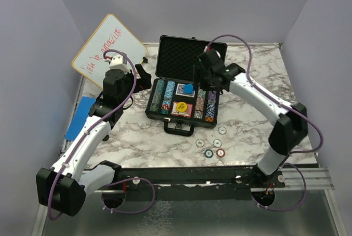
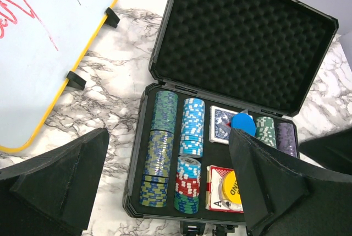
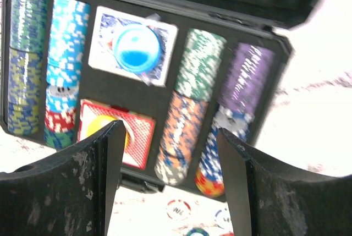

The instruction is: Pack up texas hold em set

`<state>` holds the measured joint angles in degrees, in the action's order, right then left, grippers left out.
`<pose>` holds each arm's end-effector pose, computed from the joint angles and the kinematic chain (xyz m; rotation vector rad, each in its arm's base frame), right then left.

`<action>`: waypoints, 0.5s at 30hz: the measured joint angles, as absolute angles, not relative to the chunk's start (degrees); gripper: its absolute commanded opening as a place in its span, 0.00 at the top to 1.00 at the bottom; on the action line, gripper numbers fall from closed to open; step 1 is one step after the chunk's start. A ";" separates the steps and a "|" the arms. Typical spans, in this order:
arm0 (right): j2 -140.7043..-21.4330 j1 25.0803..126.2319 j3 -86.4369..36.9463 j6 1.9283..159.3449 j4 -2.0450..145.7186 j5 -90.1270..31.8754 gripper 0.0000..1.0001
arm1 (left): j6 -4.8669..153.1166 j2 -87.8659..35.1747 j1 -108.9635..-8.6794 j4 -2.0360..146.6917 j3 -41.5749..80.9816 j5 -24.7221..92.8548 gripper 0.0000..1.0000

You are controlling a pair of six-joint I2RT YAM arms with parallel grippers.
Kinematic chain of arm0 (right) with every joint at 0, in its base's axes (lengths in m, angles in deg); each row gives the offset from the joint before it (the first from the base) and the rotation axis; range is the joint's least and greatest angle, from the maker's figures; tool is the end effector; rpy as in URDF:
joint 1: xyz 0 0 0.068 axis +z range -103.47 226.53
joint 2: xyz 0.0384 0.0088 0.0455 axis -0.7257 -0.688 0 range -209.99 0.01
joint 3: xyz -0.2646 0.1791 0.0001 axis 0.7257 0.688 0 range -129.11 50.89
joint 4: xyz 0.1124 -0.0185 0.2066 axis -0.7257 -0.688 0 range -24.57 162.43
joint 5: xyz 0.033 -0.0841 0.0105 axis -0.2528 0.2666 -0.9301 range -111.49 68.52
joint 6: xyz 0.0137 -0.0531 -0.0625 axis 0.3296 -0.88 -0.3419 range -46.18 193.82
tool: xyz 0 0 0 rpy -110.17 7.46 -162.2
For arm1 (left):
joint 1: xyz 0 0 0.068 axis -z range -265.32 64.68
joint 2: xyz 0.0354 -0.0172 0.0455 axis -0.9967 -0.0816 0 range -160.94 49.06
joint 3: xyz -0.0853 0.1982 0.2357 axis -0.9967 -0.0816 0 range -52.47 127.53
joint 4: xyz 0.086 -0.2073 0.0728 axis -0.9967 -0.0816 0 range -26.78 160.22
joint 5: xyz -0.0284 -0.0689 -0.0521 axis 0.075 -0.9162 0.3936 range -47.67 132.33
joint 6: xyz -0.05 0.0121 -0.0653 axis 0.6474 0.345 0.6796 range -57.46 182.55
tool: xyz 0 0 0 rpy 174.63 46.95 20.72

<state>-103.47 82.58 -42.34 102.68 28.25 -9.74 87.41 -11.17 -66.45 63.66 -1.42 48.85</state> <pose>0.3337 0.2247 0.3192 -0.0747 2.5040 0.2135 0.2203 -0.0667 0.3691 -0.1776 1.8570 -0.4270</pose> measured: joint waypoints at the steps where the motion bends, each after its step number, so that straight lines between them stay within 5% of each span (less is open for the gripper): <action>1: -99.45 82.58 -39.09 102.95 28.45 -8.80 0.27 | 87.39 -11.17 -66.45 63.63 -1.42 48.85 0.01; 15: -77.74 90.23 -9.73 108.45 24.53 -6.46 0.30 | 89.13 -14.79 -66.45 63.74 -1.38 48.57 0.01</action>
<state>-77.74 90.23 -9.73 108.45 24.53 -6.46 89.13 -14.79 -66.45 63.74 -1.38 48.57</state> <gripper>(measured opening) 0.710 0.986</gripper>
